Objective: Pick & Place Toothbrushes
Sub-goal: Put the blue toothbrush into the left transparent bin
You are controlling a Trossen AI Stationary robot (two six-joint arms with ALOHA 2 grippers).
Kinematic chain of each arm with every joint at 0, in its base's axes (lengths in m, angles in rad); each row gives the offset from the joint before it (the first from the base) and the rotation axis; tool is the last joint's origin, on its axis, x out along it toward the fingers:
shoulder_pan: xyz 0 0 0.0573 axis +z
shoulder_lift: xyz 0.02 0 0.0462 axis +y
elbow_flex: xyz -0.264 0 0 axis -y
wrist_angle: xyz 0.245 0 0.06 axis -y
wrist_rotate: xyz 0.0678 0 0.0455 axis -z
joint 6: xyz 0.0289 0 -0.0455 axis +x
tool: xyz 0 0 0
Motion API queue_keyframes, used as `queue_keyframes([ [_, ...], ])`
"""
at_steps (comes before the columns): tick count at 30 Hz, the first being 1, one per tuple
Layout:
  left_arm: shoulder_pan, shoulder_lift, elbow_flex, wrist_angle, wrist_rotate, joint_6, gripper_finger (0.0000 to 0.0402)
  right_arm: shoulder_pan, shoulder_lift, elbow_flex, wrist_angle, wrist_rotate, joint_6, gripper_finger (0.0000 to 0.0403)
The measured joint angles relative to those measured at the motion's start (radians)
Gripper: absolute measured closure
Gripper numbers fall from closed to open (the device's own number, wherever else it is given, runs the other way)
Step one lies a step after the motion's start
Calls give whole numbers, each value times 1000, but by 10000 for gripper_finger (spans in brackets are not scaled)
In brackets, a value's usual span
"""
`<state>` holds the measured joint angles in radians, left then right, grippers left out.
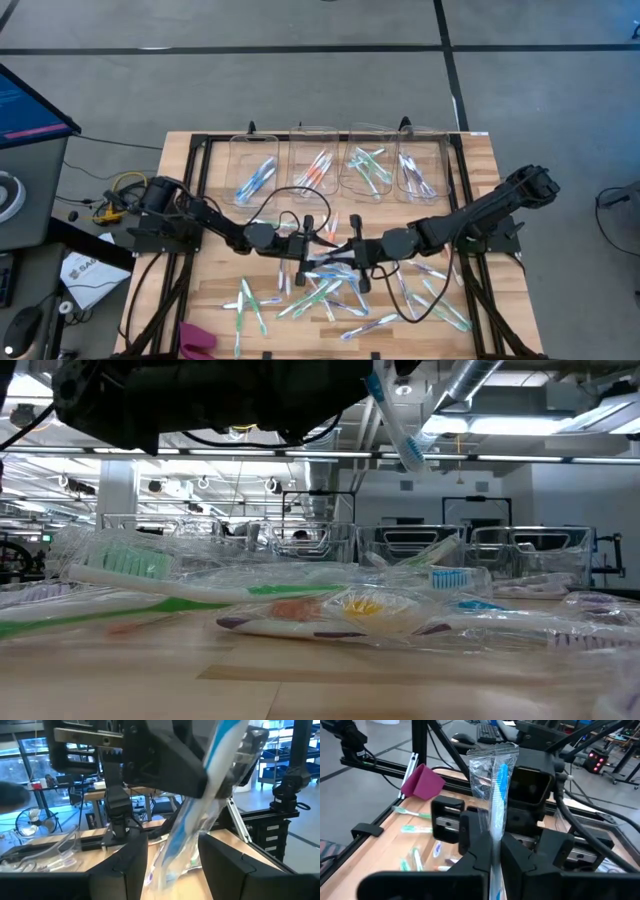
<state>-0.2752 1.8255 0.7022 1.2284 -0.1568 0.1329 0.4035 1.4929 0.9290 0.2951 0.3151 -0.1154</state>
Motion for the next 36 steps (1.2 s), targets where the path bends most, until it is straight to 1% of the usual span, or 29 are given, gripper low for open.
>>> queue_keyframes([
  [5,0,5,19,0,24,1,235,0,0,0,0,0,0,388],
  [8,0,5,19,-1,24,1,249,0,0,0,0,0,0,386],
  [11,0,5,19,-9,16,-2,286,0,0,0,-1,0,0,386],
  [16,0,5,19,-21,-2,-4,378,-1,0,0,-2,5,7,375],
  [17,-1,5,19,-26,-4,-3,386,-1,0,0,-7,6,18,368],
  [22,-1,5,19,-42,-7,-11,391,-15,0,0,-40,0,67,325],
  [30,-1,4,19,-67,-10,-18,395,-11,-10,-1,-67,-1,58,229],
  [33,-11,4,19,-92,-42,-16,394,-5,-29,-1,-131,0,64,211],
  [36,-27,1,18,-107,-65,11,394,1,-57,1,-223,0,83,204],
])
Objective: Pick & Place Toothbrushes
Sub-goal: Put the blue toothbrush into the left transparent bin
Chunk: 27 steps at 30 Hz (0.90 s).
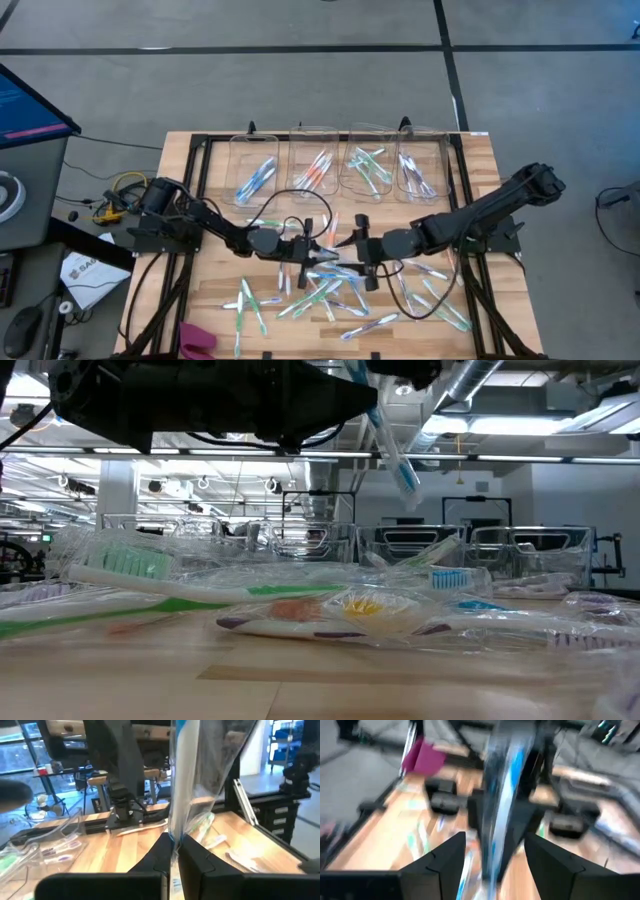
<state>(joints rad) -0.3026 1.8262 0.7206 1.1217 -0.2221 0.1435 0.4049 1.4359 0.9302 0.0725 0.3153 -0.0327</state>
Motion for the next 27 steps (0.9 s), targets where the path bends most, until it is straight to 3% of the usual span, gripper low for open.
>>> queue_keyframes([
  [4,-14,-9,-1,-11,-29,11,392,-2,-64,-3,-126,12,116,203],
  [7,-21,-55,-18,-72,-107,12,393,5,-129,-2,-195,35,186,206],
  [12,-49,-246,-40,-332,-274,16,393,74,-199,-2,-312,65,254,211],
  [18,-90,-570,-40,-727,-447,-3,393,177,-231,-2,-438,317,363,209],
  [22,-119,-726,-40,-861,-551,-26,393,236,-256,-2,-609,503,606,206],
  [27,-149,-840,-40,-944,-704,-4,393,299,-280,-2,-912,643,990,209],
])
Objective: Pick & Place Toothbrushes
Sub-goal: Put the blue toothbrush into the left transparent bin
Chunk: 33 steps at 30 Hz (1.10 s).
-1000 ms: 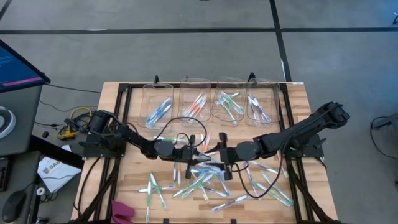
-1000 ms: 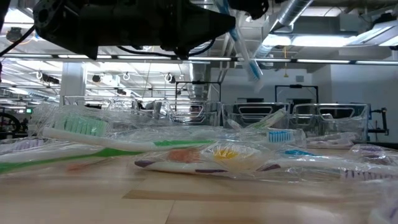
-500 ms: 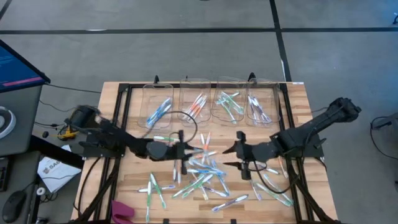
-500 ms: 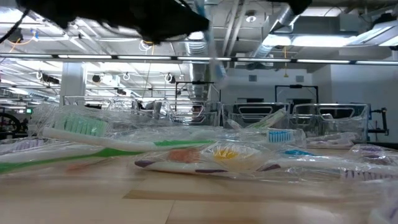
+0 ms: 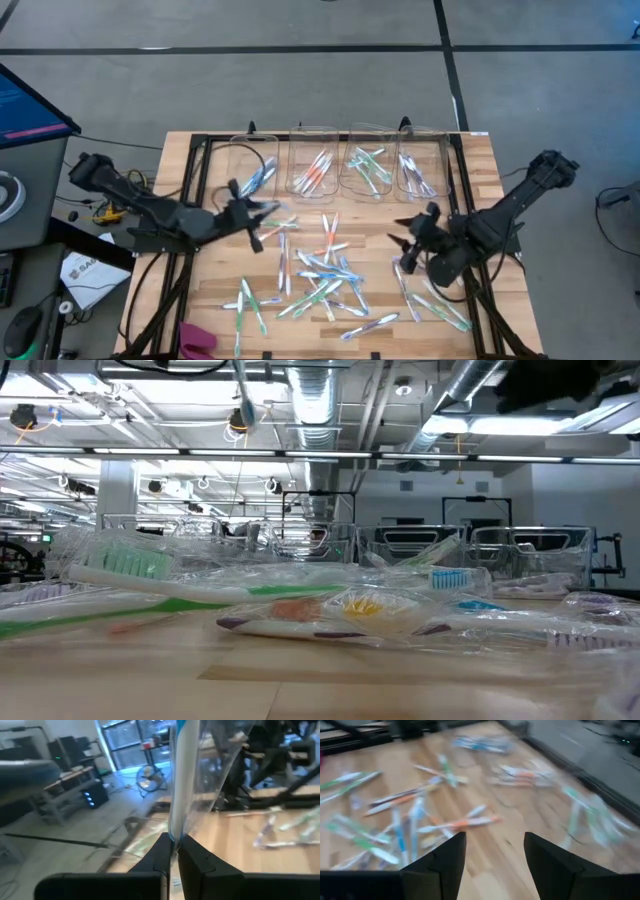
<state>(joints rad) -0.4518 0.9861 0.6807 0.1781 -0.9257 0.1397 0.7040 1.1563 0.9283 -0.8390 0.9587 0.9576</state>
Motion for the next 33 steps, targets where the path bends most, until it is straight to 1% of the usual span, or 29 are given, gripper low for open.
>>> queue_keyframes([
  [4,-17,-65,0,-9,-15,26,393,41,31,0,-204,98,284,211],
  [7,-22,-95,0,-20,-13,77,393,50,78,0,-277,124,431,210],
  [14,-13,-162,0,-22,-32,199,391,22,242,0,-280,132,575,207],
  [16,-13,-189,0,-20,-57,236,391,10,297,0,-278,132,617,208],
  [18,-13,-209,0,-22,-106,273,392,1,347,0,-273,134,656,210],
  [20,-13,-225,0,-27,-145,284,392,-9,394,0,-266,148,685,211],
  [23,-14,-229,-2,-42,-156,283,392,-25,457,0,-203,171,688,210],
  [26,-15,-225,-9,-95,-169,279,392,-41,503,0,-116,219,642,208],
  [29,-15,-223,-10,-149,-205,258,392,-49,542,0,-22,278,580,206],
  [30,-15,-222,-10,-157,-221,249,392,-52,553,0,3,288,559,206],
  [33,-15,-227,-10,-165,-227,246,392,-52,574,0,63,298,516,208],
])
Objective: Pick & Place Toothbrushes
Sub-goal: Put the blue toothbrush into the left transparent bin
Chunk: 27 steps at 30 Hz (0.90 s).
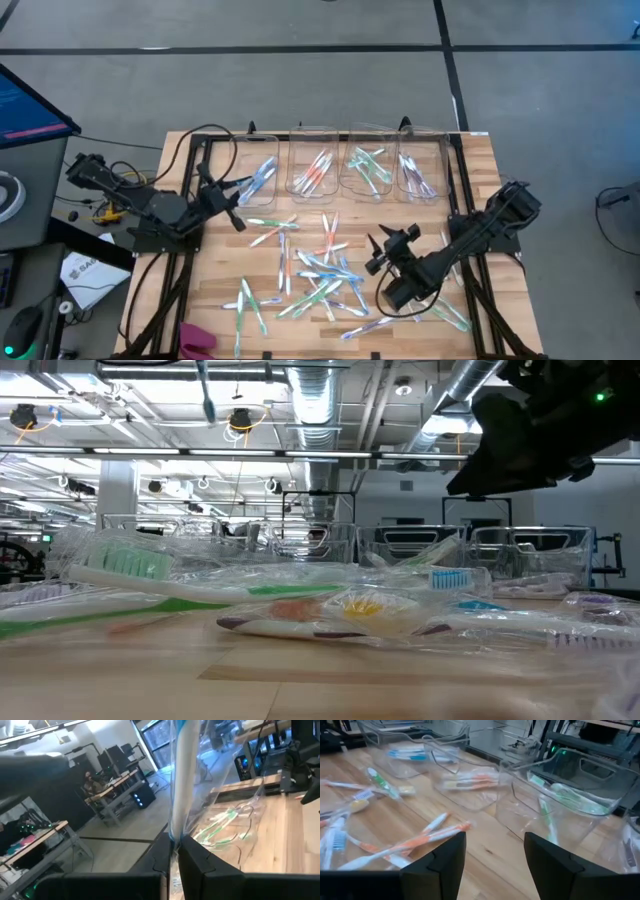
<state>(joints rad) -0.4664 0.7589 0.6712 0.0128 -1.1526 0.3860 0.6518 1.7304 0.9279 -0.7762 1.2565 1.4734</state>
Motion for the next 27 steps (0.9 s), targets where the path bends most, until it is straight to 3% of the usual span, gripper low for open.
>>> queue_keyframes([
  [9,92,-26,7,-2,-2,233,392,28,10,0,55,-25,-14,209],
  [15,262,-80,25,2,-10,392,392,26,10,0,59,-25,-14,207],
  [21,419,-132,29,-33,0,443,393,0,10,0,56,-25,-18,211],
  [24,438,-146,29,-212,138,388,393,-7,10,0,56,-26,-18,211],
  [27,468,-145,28,-347,442,258,393,-4,10,0,56,-27,-18,209],
])
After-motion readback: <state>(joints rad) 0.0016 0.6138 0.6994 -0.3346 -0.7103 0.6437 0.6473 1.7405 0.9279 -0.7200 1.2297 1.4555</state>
